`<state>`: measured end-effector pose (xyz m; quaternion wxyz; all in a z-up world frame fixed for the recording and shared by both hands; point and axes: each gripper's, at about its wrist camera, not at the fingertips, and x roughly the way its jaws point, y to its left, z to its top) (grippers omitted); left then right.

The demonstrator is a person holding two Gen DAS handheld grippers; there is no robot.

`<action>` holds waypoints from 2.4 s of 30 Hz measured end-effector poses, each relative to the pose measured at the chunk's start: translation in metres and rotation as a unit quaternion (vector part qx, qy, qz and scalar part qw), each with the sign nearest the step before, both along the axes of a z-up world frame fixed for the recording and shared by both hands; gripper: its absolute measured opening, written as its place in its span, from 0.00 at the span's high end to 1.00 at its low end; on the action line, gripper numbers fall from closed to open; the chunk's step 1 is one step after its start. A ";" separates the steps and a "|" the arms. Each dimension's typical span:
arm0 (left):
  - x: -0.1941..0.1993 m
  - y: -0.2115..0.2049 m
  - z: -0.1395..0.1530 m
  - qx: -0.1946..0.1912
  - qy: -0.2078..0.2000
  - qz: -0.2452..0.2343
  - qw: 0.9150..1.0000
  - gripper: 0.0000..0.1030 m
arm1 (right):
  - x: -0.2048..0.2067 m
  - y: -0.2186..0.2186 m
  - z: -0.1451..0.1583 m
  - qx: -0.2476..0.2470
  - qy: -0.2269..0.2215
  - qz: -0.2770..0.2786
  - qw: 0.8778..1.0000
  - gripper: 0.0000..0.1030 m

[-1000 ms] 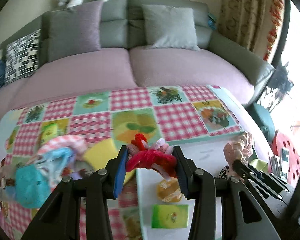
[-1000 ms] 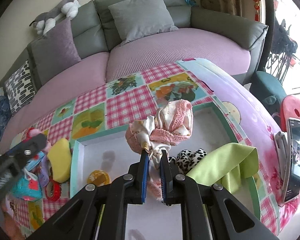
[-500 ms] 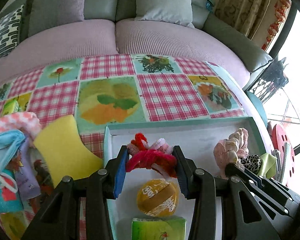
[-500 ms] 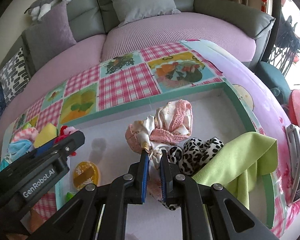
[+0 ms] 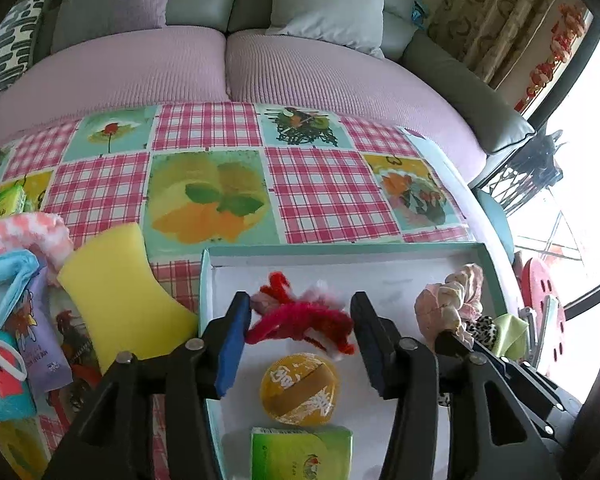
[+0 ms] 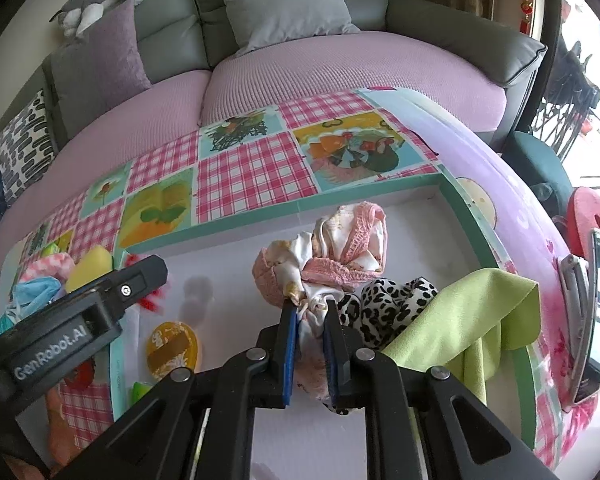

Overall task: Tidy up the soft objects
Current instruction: 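Open the left tool over the tray while the right releases the pink cloth beside the scrunchie, then move both tools back to the pile beside the yellow sponge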

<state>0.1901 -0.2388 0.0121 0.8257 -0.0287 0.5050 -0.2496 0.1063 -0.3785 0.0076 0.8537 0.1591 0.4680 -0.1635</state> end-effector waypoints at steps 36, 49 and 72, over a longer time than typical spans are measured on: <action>0.011 0.050 0.011 0.116 -0.079 0.138 0.981 0.06 | -0.004 0.002 0.012 -0.011 -0.021 0.002 1.000 0.00; 0.003 0.053 0.026 0.111 -0.112 0.126 0.979 0.06 | -0.009 0.000 0.012 0.020 -0.005 -0.010 1.000 0.00; 0.006 0.140 0.062 0.088 -0.127 0.177 0.972 0.06 | 0.020 0.081 0.031 -0.038 -0.066 0.084 0.994 0.00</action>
